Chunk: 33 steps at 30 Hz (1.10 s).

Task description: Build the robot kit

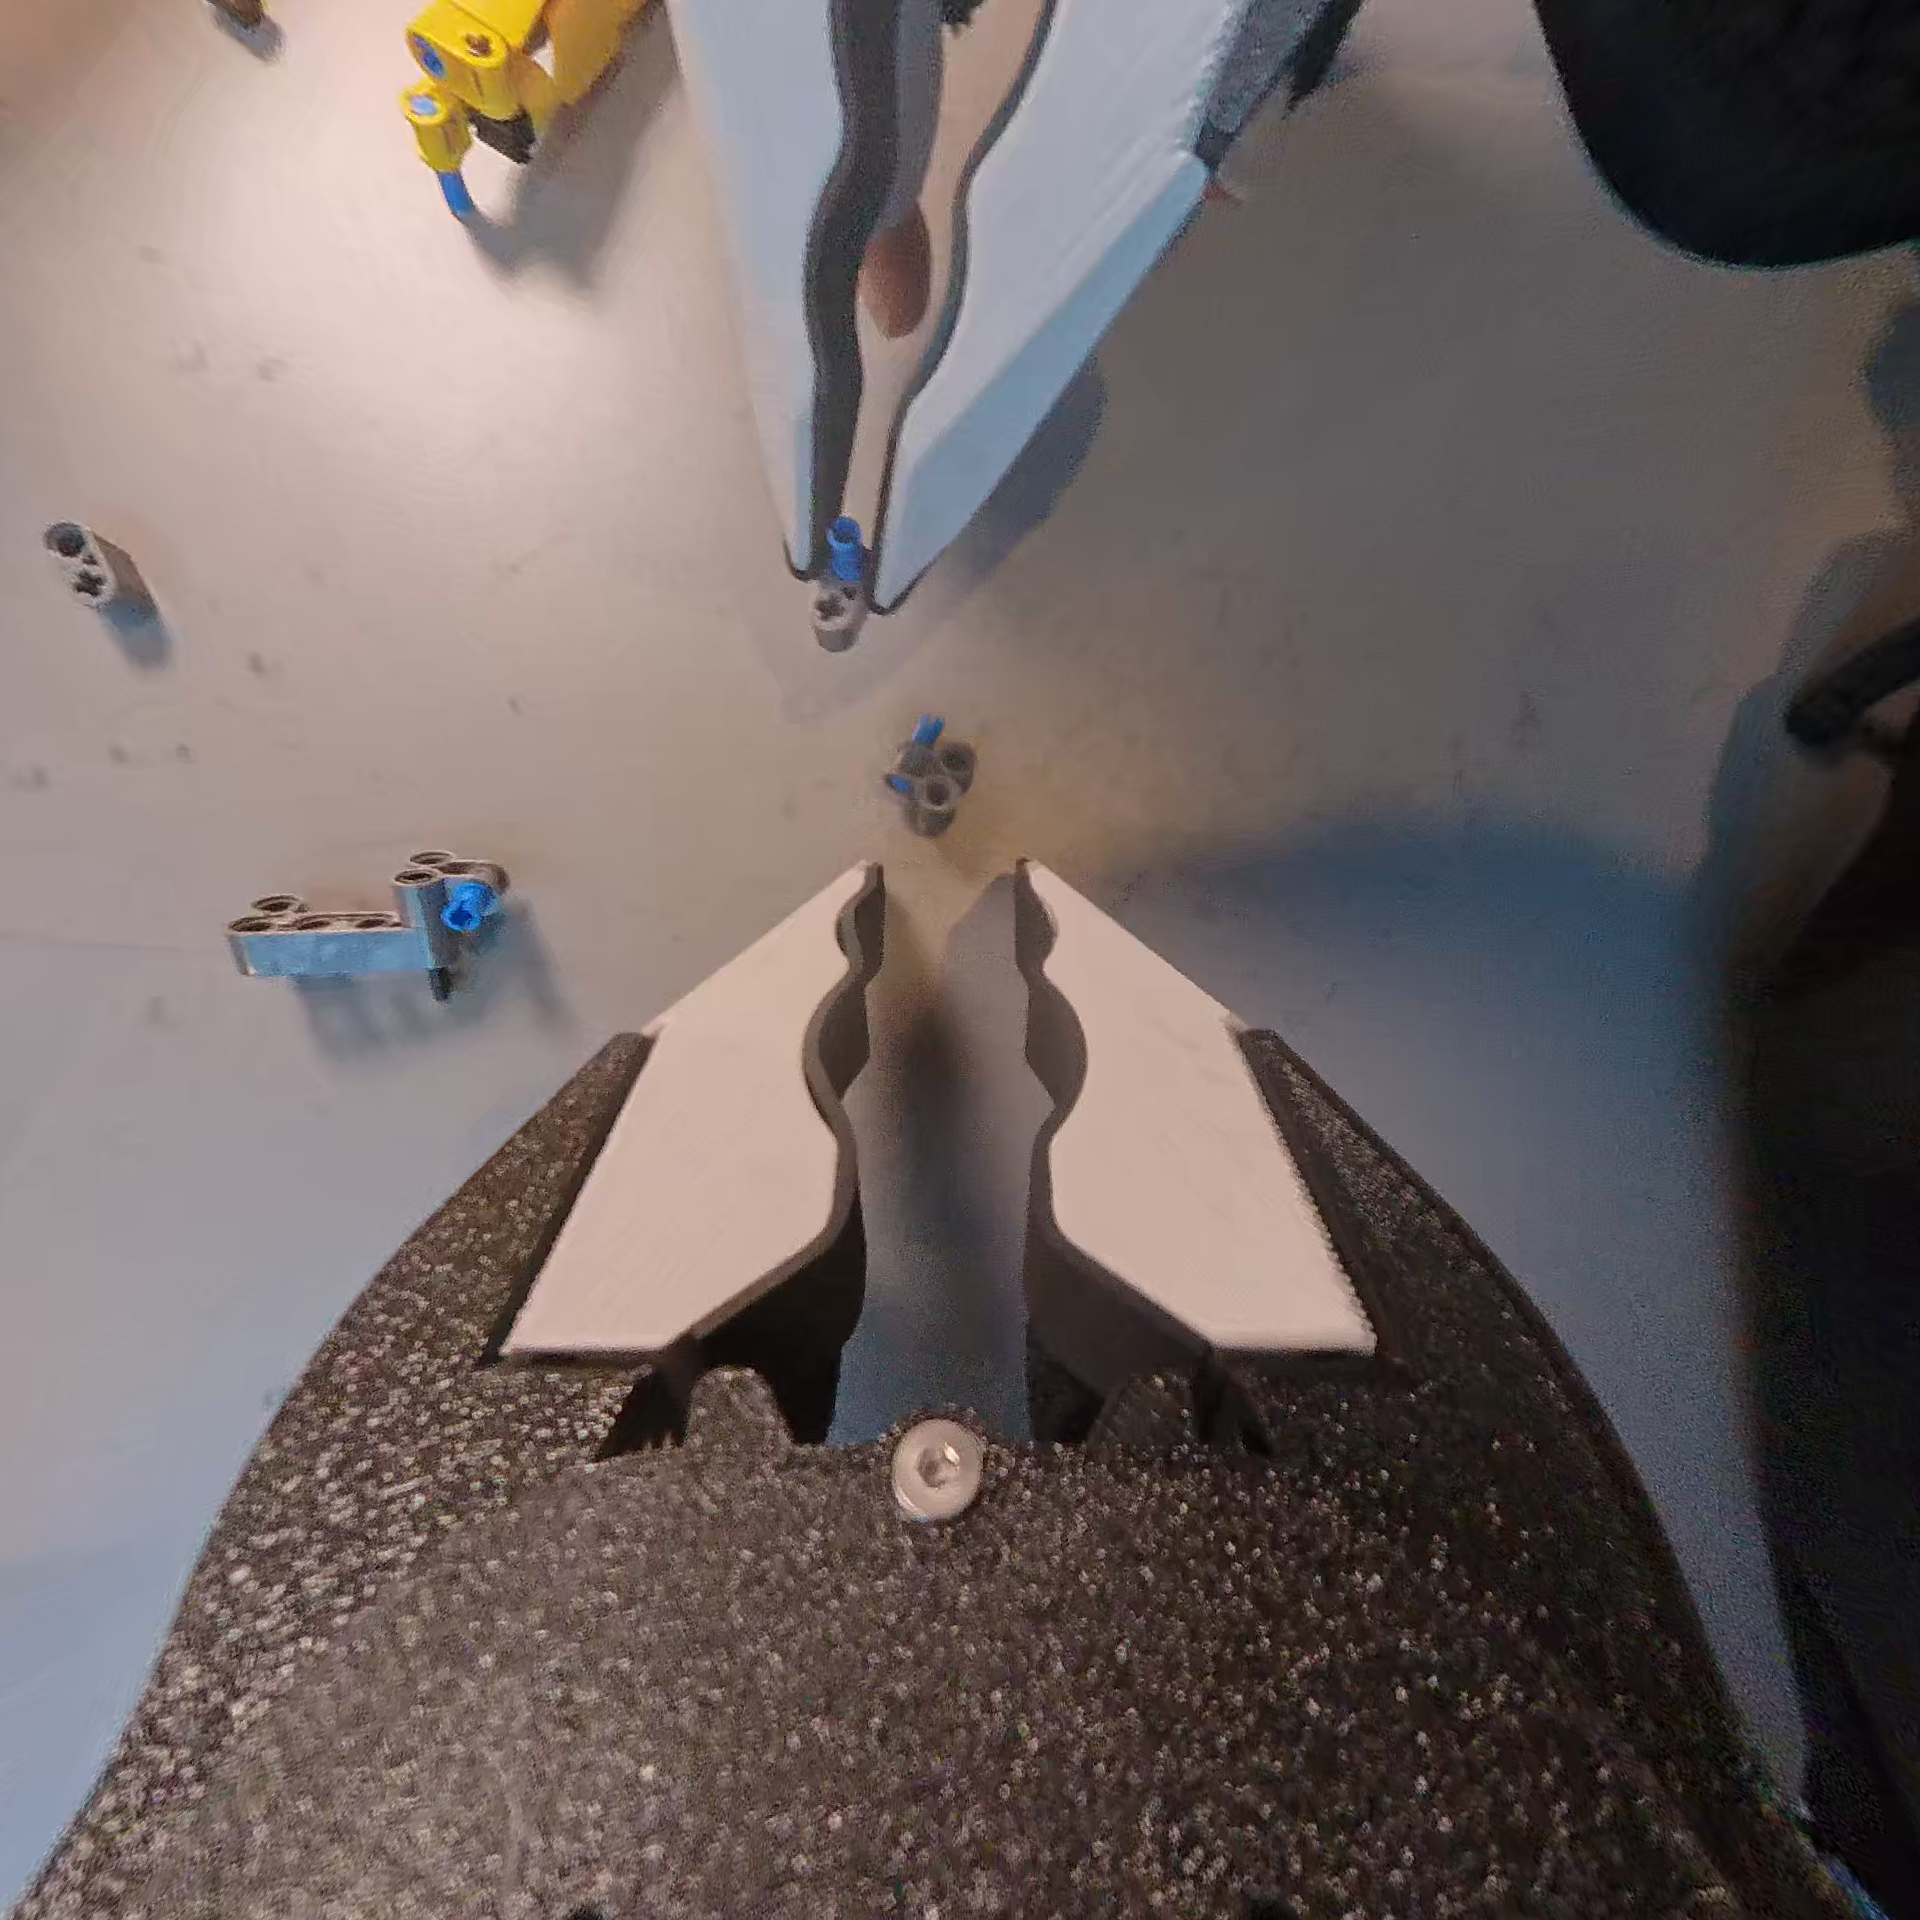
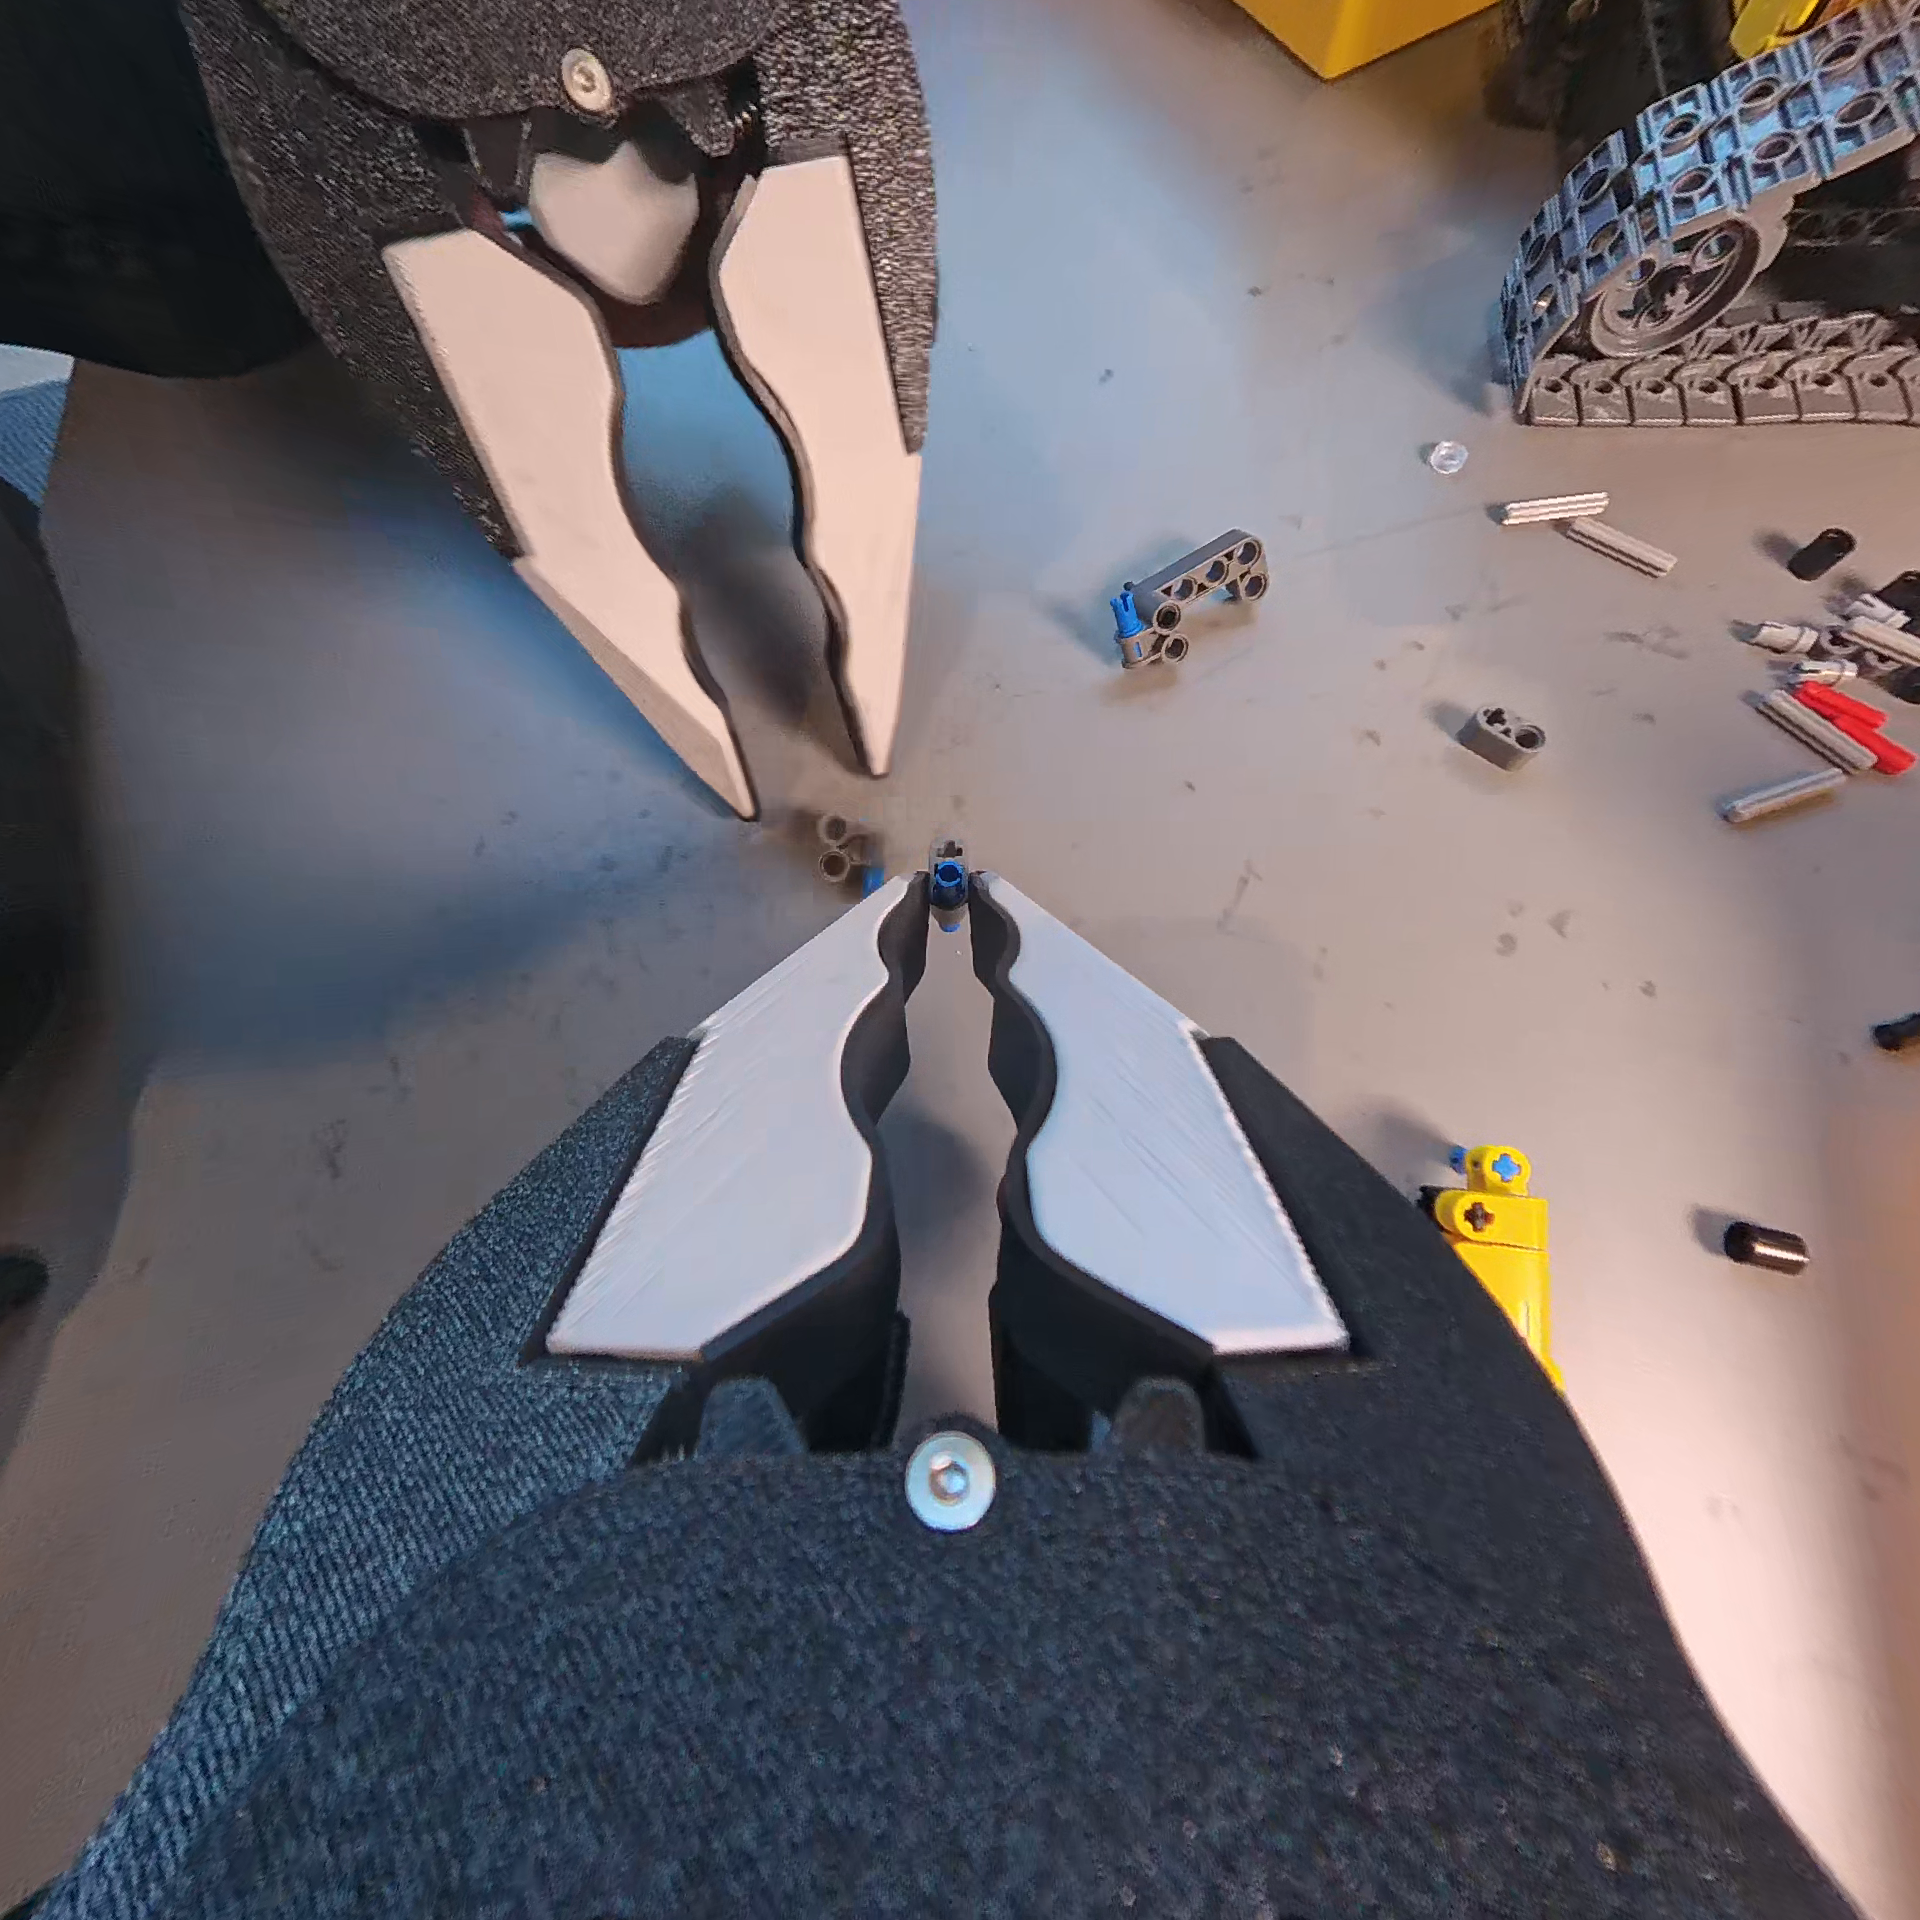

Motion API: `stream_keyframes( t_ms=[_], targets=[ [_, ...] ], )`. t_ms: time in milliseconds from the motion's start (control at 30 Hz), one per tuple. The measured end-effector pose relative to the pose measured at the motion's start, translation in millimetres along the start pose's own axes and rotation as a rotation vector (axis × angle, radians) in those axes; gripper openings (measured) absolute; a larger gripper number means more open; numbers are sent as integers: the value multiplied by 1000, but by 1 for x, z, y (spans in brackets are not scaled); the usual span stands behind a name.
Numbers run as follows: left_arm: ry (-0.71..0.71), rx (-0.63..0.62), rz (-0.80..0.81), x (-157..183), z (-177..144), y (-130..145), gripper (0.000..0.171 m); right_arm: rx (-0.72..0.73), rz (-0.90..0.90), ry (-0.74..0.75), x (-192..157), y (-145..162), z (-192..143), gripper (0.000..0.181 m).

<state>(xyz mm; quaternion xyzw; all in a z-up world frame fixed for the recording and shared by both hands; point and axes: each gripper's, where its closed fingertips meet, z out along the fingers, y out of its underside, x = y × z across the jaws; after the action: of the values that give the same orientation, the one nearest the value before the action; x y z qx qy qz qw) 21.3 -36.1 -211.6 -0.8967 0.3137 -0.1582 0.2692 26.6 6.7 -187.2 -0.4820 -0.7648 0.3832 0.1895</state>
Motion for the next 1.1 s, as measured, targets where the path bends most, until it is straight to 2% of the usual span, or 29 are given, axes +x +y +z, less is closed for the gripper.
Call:
stream_keyframes(
  t_ms=[67, 167, 567, 833, 967, 1100],
  targets=[
    [46, 3, -6, 10, -7, 0, 20, 3, 0, 2, 0, -1, -1, 7],
    [43, 56, -21, 10, -14, -8, 19, 3, 0, 1, 1, -1, -1, 7],
    [-67, 80, 99, 12, 11, -23, 15, -22, 22, 63, 14, 6, -9, 7],
    [-5, 84, -12, 7, 9, -19, 0, -23, 24, 58, 14, 8, -10, 7],
    [34, 78, -36, 4, 5, -14, 0, -24, 23, 53, 13, 8, -9, 7],
    [58, 49, -127, -8, 3, -2, 0, -22, 21, 46, 11, 7, -8, 7]
  ],
)
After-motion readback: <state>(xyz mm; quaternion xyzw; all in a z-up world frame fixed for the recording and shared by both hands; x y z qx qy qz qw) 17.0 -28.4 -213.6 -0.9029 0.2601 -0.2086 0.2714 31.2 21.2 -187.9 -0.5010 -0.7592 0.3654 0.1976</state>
